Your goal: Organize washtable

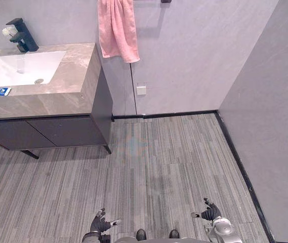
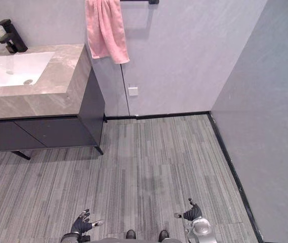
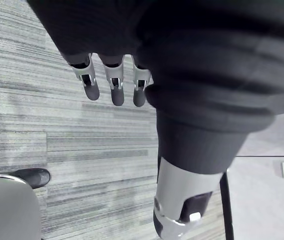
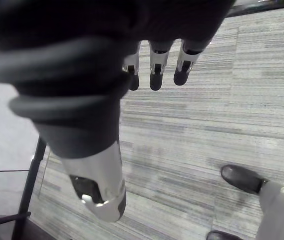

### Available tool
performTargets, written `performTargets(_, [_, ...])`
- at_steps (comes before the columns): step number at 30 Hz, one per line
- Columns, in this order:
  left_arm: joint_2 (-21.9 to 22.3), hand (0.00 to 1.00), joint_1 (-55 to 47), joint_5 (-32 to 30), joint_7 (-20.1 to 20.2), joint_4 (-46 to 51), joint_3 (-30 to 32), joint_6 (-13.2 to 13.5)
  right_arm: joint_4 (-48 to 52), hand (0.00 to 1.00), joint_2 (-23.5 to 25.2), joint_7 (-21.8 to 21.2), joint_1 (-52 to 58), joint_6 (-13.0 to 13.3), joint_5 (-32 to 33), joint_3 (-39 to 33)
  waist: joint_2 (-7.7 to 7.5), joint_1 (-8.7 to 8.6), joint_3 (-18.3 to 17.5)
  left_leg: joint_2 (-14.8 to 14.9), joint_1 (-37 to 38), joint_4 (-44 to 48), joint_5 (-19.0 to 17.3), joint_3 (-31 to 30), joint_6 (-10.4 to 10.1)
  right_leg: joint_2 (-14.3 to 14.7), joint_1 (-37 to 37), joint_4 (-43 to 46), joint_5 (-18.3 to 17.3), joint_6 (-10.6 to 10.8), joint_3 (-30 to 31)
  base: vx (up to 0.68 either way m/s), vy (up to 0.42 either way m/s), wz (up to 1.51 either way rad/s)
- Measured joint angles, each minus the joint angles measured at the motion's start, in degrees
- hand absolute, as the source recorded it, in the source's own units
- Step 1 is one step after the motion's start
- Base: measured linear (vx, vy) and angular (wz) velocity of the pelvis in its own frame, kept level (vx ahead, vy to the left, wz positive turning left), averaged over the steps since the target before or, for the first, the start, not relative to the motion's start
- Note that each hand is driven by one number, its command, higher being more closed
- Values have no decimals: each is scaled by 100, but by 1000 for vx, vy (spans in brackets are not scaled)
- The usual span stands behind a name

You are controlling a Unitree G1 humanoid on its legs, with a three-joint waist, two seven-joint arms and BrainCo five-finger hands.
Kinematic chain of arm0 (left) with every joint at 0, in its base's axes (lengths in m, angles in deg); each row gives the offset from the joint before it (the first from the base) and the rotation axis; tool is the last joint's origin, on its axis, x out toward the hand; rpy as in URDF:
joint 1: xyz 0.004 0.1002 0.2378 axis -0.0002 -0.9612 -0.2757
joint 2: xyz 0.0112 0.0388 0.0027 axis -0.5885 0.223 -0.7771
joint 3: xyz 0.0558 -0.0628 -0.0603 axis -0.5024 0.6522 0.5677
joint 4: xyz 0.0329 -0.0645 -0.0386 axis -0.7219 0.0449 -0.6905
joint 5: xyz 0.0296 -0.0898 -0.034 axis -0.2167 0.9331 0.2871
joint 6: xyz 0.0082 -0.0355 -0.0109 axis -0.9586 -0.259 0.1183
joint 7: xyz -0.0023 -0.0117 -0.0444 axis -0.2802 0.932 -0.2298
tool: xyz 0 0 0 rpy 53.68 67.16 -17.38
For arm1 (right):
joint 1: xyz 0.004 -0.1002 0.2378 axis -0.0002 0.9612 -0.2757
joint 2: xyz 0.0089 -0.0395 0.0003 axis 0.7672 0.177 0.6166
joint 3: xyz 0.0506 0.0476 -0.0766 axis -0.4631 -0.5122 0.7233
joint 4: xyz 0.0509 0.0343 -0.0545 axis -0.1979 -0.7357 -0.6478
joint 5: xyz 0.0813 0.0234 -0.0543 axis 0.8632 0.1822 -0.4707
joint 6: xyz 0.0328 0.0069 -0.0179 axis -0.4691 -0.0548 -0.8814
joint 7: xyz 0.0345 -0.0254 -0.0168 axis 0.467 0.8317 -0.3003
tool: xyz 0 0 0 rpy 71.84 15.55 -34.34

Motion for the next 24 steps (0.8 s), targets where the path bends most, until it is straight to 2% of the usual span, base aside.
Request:
performTargets(20, [-2, 0, 8, -10, -18, 50, 1, -2, -1, 0, 2, 7, -100, -60, 20, -13, -48, -5, 14, 0, 16, -52, -17, 68, 21, 8, -41, -14, 1, -1, 41, 7, -5, -2])
performTargets(24, [-5, 0, 7, -10, -44, 98, 3, -4, 4, 0, 2, 22, -114, -73, 28, -15, -61, 5, 22, 23, -145, 181, -203, 219, 106, 12, -151, -8, -28, 40, 170, -32, -1, -17])
